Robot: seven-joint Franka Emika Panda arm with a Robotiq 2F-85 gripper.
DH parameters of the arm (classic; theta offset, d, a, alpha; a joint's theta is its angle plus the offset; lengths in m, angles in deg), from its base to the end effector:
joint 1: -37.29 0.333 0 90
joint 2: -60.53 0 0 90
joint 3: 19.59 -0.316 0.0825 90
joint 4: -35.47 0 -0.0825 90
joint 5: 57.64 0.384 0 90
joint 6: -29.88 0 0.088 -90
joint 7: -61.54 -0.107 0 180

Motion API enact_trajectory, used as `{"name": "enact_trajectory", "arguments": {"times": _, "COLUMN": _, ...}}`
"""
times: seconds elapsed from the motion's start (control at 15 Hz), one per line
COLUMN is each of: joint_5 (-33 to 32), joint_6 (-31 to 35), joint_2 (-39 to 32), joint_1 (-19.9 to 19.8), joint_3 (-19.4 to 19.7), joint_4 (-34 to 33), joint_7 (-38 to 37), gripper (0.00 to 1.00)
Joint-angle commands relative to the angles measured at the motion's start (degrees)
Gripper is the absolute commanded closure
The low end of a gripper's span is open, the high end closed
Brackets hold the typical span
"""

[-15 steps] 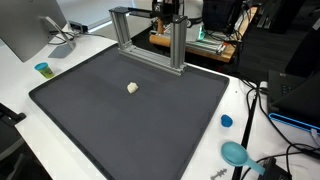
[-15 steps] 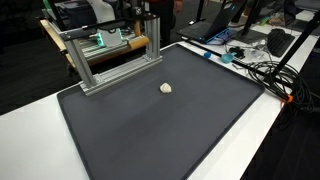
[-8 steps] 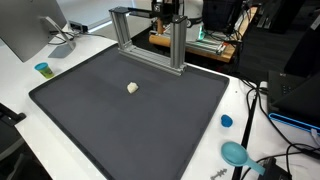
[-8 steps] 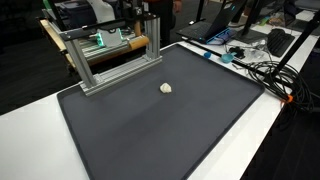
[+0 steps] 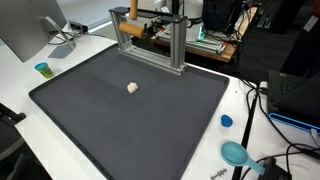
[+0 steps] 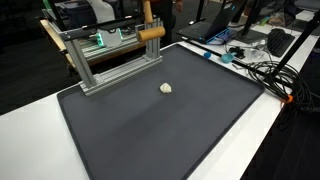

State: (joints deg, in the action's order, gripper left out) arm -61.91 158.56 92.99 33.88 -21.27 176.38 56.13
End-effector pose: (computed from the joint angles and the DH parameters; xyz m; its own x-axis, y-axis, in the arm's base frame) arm 0.4098 -0.0133 0.5307 0.9338 -0.0747 0.3498 -0.0996 -0.9936 0.0536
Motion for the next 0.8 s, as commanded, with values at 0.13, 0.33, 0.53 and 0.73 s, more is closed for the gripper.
{"name": "enact_trajectory", "arguments": {"times": 0.13, "joint_5": -3.9, "joint_6": 2.5, "joint_2": -5.8, "joint_1": -0.8, "joint_3": -3.1, "joint_4": -5.7, "joint_7": -6.3, "gripper": 0.54}}
{"name": "enact_trajectory", "arguments": {"times": 0.33, "joint_5": -3.9, "joint_6": 2.5, "joint_2": -6.3, "joint_1": -0.8, "joint_3": -2.7, "joint_4": -5.1, "joint_7": -6.1, "gripper": 0.54}}
{"name": "enact_trajectory", "arguments": {"times": 0.53, "joint_5": -3.5, "joint_6": 3.0, "joint_2": -9.3, "joint_1": -1.3, "joint_3": -4.1, "joint_4": -7.2, "joint_7": -11.0, "gripper": 0.79}}
{"name": "enact_trajectory", "arguments": {"times": 0.73, "joint_5": -6.3, "joint_6": 3.9, "joint_2": -14.8, "joint_1": -2.0, "joint_3": -6.8, "joint_4": -11.3, "joint_7": -17.1, "gripper": 0.79}}
